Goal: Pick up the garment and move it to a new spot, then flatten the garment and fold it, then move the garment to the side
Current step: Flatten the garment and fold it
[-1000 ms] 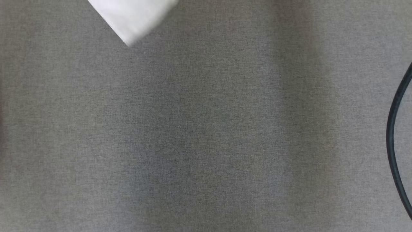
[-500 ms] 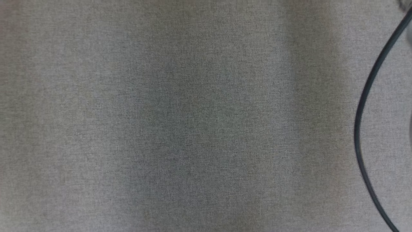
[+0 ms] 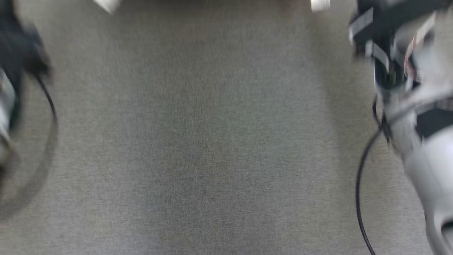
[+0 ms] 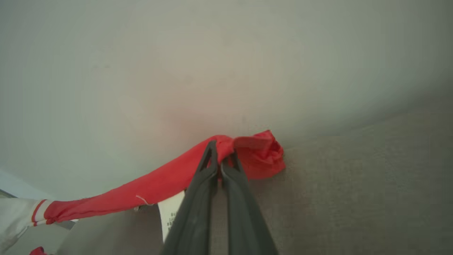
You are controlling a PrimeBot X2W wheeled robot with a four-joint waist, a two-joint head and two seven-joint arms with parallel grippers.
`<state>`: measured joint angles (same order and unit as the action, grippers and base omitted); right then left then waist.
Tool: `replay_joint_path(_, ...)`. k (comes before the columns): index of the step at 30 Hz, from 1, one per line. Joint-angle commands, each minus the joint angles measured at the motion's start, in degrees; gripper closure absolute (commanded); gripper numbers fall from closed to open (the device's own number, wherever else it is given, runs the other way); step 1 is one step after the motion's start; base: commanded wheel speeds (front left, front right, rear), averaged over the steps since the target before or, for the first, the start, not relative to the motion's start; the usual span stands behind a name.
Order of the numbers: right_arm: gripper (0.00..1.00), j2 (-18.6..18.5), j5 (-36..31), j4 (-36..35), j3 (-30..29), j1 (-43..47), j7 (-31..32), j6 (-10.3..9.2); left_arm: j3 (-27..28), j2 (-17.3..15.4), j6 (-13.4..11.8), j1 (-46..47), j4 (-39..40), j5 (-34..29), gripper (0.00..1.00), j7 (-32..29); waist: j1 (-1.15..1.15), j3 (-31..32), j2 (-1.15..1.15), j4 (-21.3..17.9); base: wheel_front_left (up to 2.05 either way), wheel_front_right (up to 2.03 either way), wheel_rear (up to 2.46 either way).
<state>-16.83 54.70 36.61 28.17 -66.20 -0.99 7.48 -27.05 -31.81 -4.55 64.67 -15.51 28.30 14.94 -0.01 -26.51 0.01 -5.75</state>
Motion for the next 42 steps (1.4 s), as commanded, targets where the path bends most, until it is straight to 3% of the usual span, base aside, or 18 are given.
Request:
replay_joint_path(1, 1.0, -1.12, 1.13, -1.5, 0.56, 3.22, -0.57, 0.03, -0.02, -0.69, -1.34, -4.59, 2.34, 0.18, 1.0, 0.32, 0.01, 3.89, -0.01, -0.36, 0.0, 0.0, 0.0)
replay_joint_path(8, 1.0, -5.75, 4.14, -9.38, 3.3, 19.52, -2.63, 0.03, 1.16, -1.38, -10.2, -27.76, 19.29, 1.65, 1.0, 0.33, 0.01, 8.49, -0.01, 0.1, 0.0, 0.0, 0.0)
replay_joint_path(12, 1.0, -7.09, 5.36, -11.71, 2.96, 27.51, -3.77, 0.03, 1.66, 0.41, -13.91, -38.22, 24.9, 2.31, 1.0, 0.35, 0.01, 10.81, -0.01, 0.63, 0.0, 0.0, 0.0)
replay_joint_path(19, 1.0, -9.27, 4.37, -14.46, 2.15, 39.65, -4.65, 0.03, 2.22, 4.51, -16.73, -52.98, 27.31, 0.68, 1.0, 0.35, 0.01, 14.32, -0.01, 1.55, 0.0, 0.0, 0.0)
replay_joint_path(26, 1.0, -10.38, 2.9, -15.49, -0.34, 50.08, -3.58, 0.03, 2.16, 9.3, -15.21, -64.06, 26.84, -0.51, 1.0, 0.35, 0.01, 17.84, -0.01, 3.04, 0.0, 0.0, 0.0)
replay_joint_path(34, 1.0, -10.51, -0.11, -17.8, -5.35, 60.09, 0.57, 0.03, 1.88, 12.17, -12.38, -70.73, 23.26, -2.11, 1.0, 0.35, 0.01, 20.91, -0.01, 4.13, 0.0, 0.0, 0.0)
replay_joint_path(42, 1.0, -6.33, -2.4, -22.71, -11.18, 65.48, 5.25, 0.03, 3.18, 14.11, -9.18, -69.97, 19.21, -5.08, 1.0, 0.35, 0.01, 21.96, -0.01, 3.9, 0.0, 0.0, 0.0)
